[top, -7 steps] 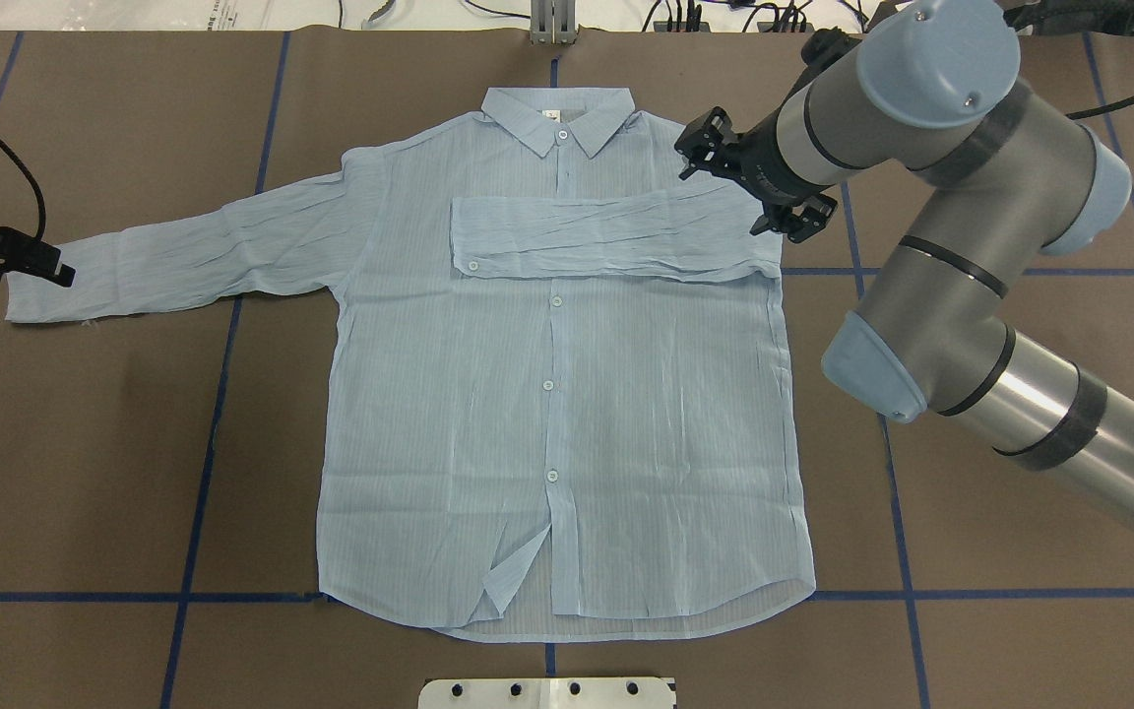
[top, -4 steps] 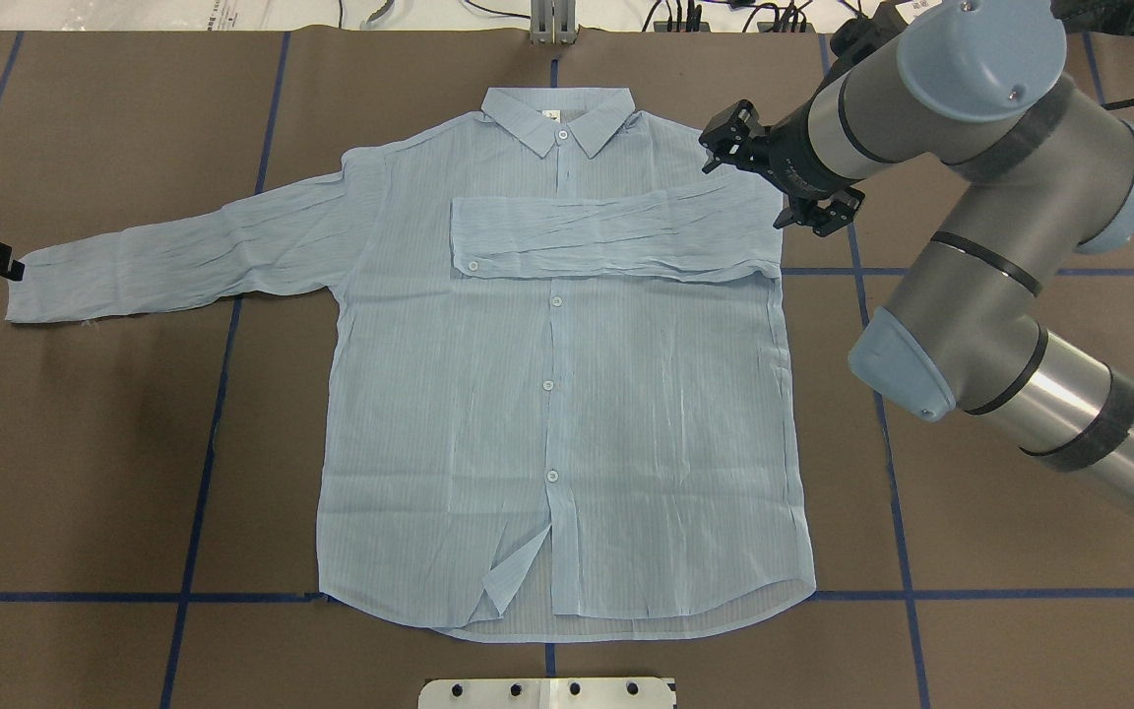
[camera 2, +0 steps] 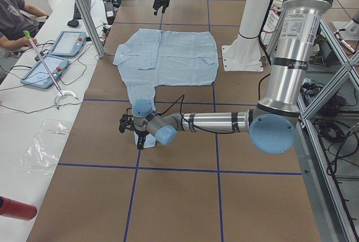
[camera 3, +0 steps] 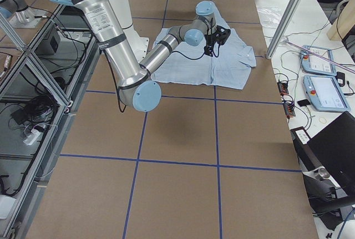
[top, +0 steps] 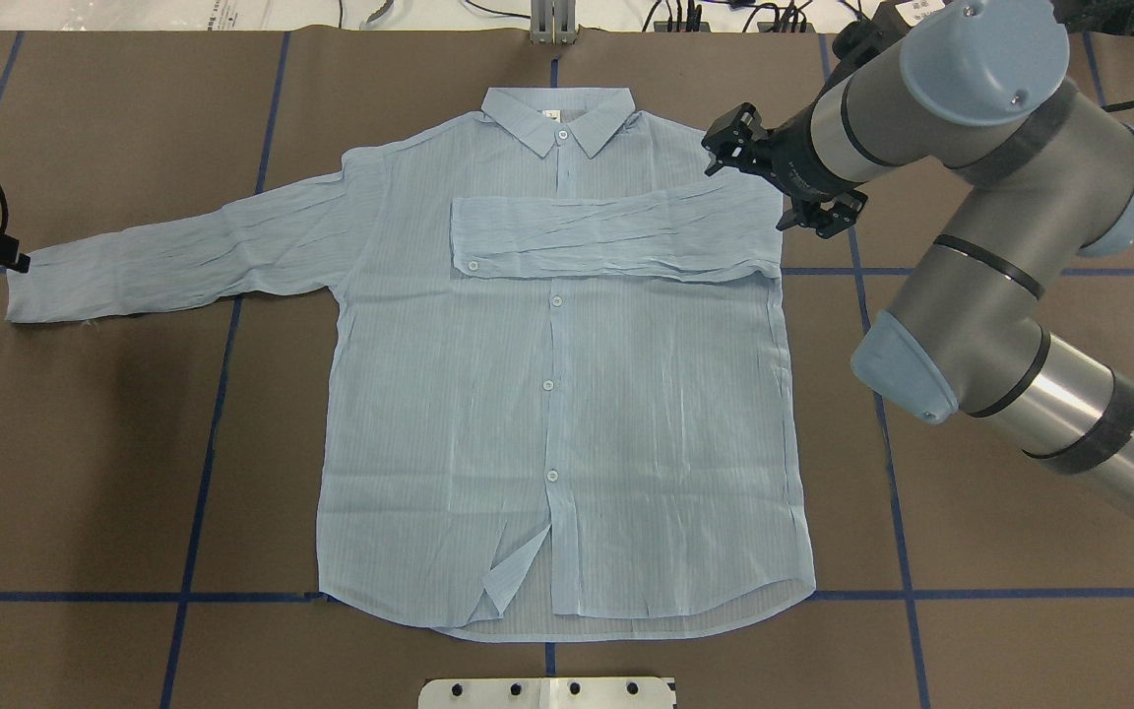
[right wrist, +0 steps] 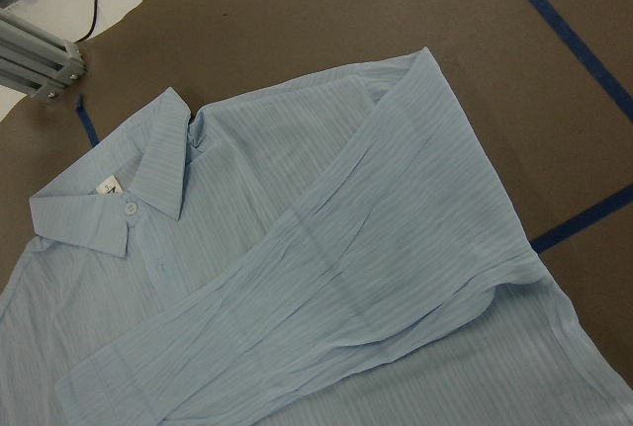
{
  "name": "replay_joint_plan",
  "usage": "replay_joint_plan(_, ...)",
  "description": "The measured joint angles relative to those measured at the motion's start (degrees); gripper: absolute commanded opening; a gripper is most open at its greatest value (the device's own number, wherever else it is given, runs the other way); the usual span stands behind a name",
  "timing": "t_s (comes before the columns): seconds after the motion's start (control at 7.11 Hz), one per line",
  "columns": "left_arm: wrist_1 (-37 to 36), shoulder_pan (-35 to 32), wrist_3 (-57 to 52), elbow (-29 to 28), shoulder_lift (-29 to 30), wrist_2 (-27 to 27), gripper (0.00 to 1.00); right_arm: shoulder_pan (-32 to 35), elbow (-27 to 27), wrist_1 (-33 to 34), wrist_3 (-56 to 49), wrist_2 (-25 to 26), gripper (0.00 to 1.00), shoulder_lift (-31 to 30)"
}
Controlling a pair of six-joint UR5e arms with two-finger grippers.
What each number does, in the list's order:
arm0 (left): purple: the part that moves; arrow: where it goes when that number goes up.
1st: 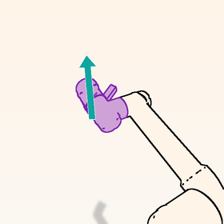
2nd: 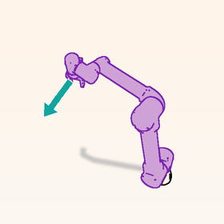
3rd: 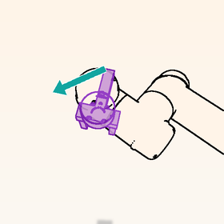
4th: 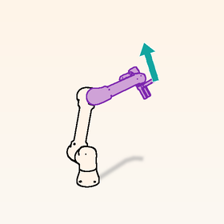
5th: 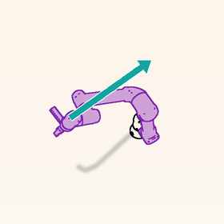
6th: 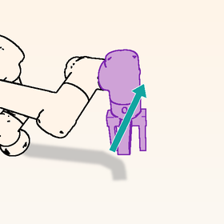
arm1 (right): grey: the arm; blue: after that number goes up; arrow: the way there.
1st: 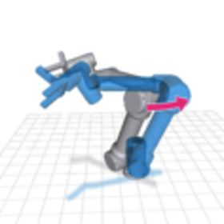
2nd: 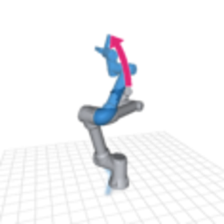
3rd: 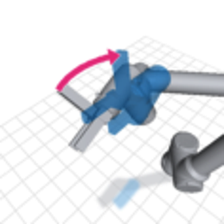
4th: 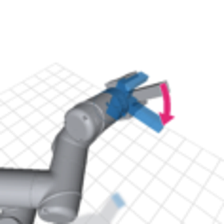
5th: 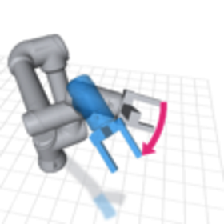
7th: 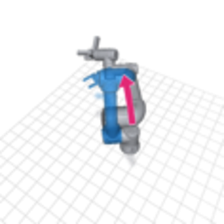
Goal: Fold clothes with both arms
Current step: 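Release the sleeve and lift the right gripper while left gripper reaches the other cuff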
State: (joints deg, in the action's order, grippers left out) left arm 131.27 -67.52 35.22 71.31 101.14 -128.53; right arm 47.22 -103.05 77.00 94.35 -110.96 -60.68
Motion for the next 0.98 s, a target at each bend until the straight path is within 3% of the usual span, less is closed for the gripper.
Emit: replay_joint_plan(0.98, 1.23, 1.11, 0.24, -5.41, 3.17, 3.11, 0.83, -0.53, 0.54, -0.09, -0.29, 0.48, 1.0, -0.46)
